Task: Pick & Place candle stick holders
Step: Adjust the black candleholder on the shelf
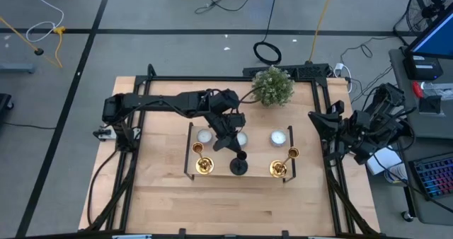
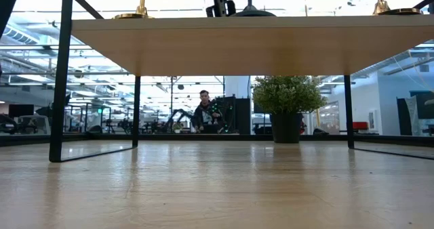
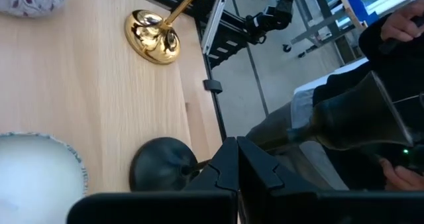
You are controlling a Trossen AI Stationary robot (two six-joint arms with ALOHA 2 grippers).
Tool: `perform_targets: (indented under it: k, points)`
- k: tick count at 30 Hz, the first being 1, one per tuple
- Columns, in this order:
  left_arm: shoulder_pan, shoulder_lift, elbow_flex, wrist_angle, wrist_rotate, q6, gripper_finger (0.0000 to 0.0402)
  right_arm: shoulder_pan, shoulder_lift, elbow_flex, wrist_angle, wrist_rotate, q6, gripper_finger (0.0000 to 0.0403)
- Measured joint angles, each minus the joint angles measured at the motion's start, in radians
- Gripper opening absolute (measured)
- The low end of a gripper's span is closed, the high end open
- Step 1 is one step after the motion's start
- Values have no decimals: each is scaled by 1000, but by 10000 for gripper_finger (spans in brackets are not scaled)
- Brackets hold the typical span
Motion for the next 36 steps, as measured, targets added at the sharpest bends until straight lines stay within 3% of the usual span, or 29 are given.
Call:
perform_targets:
  k: [36]
  points:
    - [-19,7,-1,-3,33,-7,0,0,1,0,-37,0,38,0]
